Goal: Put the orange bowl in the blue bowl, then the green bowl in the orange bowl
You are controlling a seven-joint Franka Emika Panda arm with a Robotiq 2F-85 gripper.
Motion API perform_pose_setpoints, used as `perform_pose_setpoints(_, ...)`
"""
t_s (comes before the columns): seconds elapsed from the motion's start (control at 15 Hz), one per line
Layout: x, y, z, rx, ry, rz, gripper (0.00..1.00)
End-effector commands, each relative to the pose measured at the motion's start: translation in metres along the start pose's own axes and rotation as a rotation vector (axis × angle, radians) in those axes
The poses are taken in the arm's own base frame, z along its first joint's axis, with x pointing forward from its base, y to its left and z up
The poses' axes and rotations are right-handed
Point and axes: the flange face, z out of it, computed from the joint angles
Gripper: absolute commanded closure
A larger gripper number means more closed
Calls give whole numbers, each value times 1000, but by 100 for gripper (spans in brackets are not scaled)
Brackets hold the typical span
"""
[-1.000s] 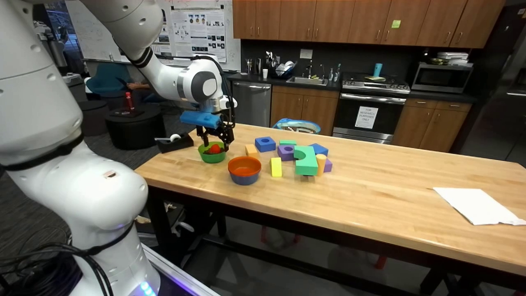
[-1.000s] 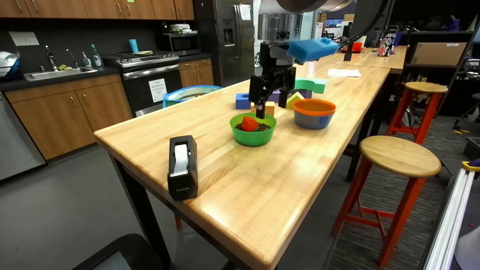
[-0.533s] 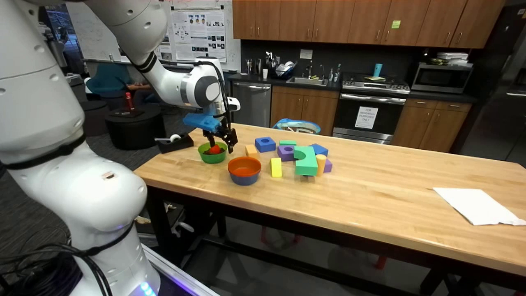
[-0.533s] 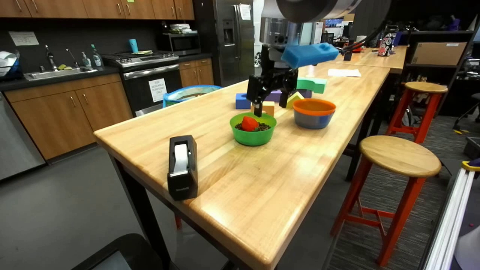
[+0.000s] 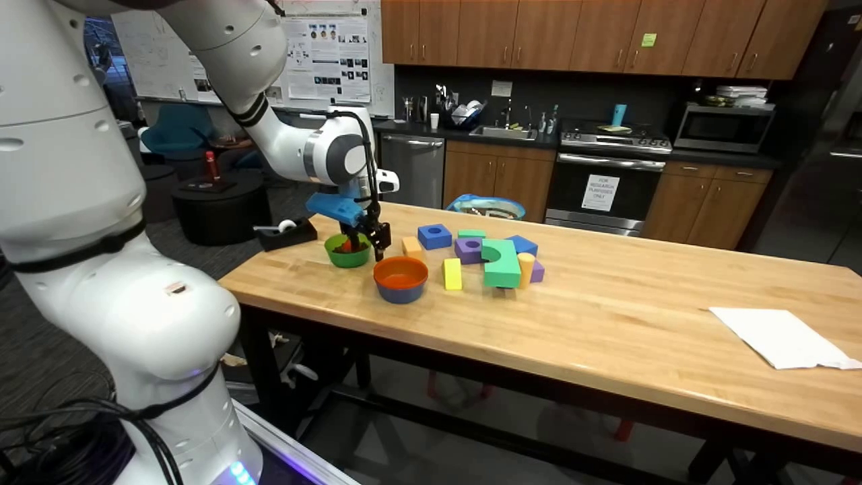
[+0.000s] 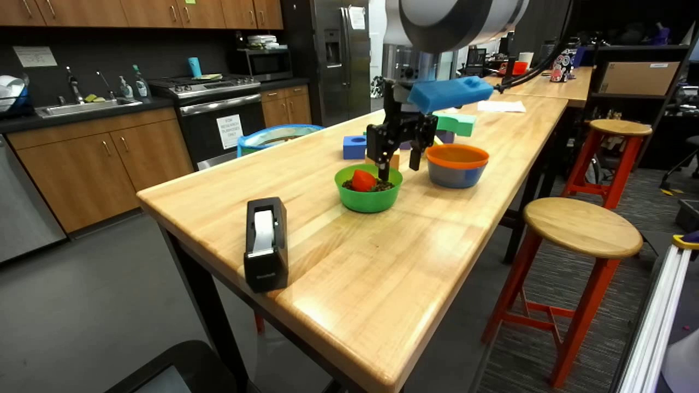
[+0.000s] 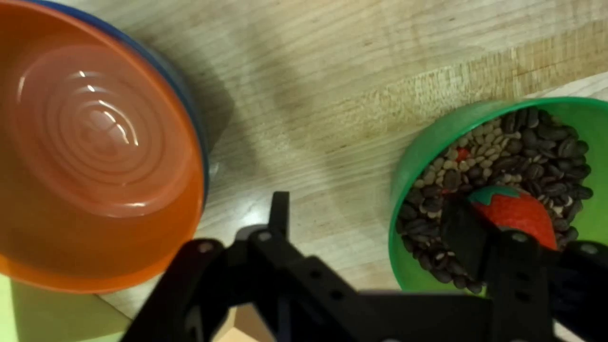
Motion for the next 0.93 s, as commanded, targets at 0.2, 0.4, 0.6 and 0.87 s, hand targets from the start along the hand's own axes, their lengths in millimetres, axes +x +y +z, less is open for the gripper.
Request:
perform_pose_setpoints(0.2,10,3,5,-1,-3,29,73)
perform_pose_setpoints(0.4,13,5,4,1,-2,32,96)
perform_pose_setpoints(0.6,16,6,1,3,3,39,100)
perform_pose_setpoints(0.87,18,8,-2,3,3,39,99)
